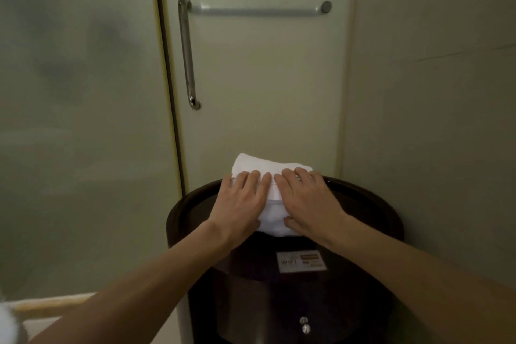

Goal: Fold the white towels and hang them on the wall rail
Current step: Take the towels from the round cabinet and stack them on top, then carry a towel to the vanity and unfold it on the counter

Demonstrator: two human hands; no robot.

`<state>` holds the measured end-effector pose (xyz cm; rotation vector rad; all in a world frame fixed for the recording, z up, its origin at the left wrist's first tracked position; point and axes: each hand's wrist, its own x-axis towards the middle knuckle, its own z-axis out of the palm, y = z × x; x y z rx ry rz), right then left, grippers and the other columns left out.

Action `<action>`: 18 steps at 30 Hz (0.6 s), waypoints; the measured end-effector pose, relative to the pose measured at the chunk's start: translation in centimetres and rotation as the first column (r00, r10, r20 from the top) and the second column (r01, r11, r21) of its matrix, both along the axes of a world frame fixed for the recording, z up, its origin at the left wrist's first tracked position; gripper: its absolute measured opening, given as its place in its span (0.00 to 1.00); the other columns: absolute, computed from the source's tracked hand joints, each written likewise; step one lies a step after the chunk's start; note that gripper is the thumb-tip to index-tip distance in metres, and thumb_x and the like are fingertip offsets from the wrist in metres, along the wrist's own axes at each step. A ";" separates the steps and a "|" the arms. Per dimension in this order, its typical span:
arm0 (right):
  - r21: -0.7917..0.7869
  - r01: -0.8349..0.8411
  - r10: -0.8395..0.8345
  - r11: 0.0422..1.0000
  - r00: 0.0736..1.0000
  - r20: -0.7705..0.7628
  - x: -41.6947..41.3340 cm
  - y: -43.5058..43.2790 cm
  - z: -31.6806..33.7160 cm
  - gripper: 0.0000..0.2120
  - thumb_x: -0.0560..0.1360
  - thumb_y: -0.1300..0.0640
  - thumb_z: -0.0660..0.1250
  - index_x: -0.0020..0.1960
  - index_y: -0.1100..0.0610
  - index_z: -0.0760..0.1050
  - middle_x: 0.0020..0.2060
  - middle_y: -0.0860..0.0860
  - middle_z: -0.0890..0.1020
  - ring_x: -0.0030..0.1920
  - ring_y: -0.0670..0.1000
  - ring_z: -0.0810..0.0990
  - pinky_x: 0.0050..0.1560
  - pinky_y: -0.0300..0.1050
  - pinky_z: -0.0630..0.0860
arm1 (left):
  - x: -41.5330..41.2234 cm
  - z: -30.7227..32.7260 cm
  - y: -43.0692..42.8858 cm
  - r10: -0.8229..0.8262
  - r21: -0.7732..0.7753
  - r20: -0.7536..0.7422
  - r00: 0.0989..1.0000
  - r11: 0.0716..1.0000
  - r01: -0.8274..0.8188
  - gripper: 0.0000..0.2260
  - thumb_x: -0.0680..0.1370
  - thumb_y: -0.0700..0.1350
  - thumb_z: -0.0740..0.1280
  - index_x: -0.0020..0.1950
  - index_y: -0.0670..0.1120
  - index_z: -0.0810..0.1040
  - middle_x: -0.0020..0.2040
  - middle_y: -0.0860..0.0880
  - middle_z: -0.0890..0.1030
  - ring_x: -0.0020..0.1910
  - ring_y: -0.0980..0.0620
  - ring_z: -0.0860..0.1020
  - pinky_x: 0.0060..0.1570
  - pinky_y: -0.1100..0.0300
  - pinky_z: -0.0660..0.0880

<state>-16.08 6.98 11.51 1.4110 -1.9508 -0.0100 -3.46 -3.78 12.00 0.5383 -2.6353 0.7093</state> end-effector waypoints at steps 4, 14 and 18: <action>0.025 0.015 -0.016 1.000 0.999 0.037 0.3 0.5 5.9 0.39 0.50 0.49 0.79 0.57 0.63 0.75 0.49 0.60 0.80 0.45 0.60 0.79 0.42 0.54 0.77 | 0.0 6.1 0.2 -0.038 -0.013 0.016 0.999 0.999 0.039 0.38 0.72 0.47 0.68 0.77 0.42 0.51 0.73 0.40 0.61 0.70 0.41 0.62 0.66 0.46 0.62; 0.067 -0.004 0.001 0.998 0.999 0.046 1.3 1.4 30.5 0.41 0.49 0.44 0.78 0.57 0.61 0.74 0.48 0.58 0.80 0.44 0.58 0.80 0.39 0.53 0.79 | 1.6 30.8 0.7 -0.017 0.050 0.055 0.998 0.999 0.015 0.39 0.67 0.52 0.73 0.74 0.43 0.62 0.67 0.40 0.71 0.63 0.40 0.72 0.61 0.45 0.69; 0.041 -0.029 0.028 0.999 0.999 0.036 2.2 1.7 42.2 0.41 0.50 0.44 0.77 0.58 0.61 0.74 0.48 0.57 0.79 0.43 0.57 0.79 0.39 0.53 0.78 | 2.6 42.4 1.3 -0.031 -0.013 -0.027 0.999 0.999 0.031 0.38 0.72 0.52 0.67 0.76 0.44 0.53 0.72 0.43 0.63 0.68 0.42 0.65 0.65 0.46 0.62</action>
